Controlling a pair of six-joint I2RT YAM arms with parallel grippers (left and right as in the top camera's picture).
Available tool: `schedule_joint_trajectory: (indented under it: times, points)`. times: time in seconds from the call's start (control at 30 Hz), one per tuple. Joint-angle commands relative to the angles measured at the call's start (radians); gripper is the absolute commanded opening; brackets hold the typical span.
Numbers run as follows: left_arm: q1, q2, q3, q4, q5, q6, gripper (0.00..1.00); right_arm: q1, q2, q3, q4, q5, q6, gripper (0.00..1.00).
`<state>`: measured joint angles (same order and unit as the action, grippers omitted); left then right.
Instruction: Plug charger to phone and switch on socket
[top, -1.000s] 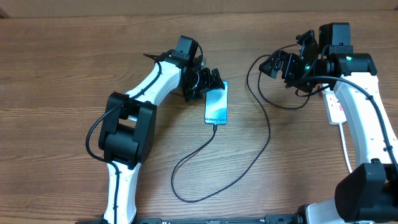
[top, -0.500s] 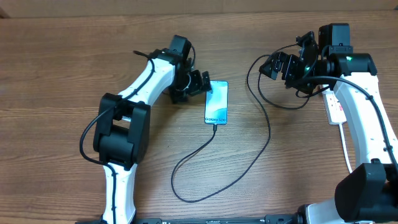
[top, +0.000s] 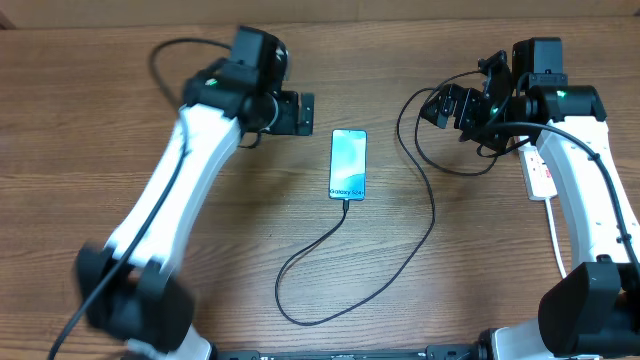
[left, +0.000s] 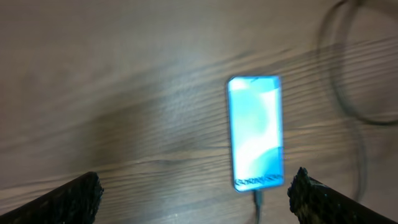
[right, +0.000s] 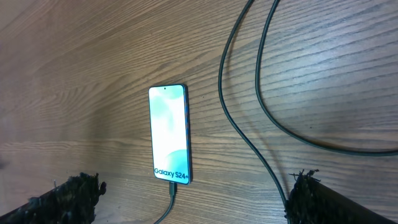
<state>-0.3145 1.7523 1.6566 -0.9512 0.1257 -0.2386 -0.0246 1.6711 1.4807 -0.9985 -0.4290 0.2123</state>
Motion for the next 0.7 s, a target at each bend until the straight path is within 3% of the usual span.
schedule_joint_trajectory:
  times: [0.0, 0.23, 0.67]
  points:
    - [-0.015, -0.130, 0.010, -0.032, -0.020, 0.067, 0.99, 0.003, -0.017, 0.006, -0.003, 0.010, -0.004, 1.00]
    - [-0.018, -0.281, 0.010, -0.093, -0.021, 0.067, 1.00, 0.003, -0.017, 0.006, 0.005, 0.010, -0.004, 1.00]
    - [-0.018, -0.285, 0.010, -0.100, -0.025, 0.067, 1.00, -0.011, -0.017, 0.007, -0.003, 0.005, 0.000, 1.00]
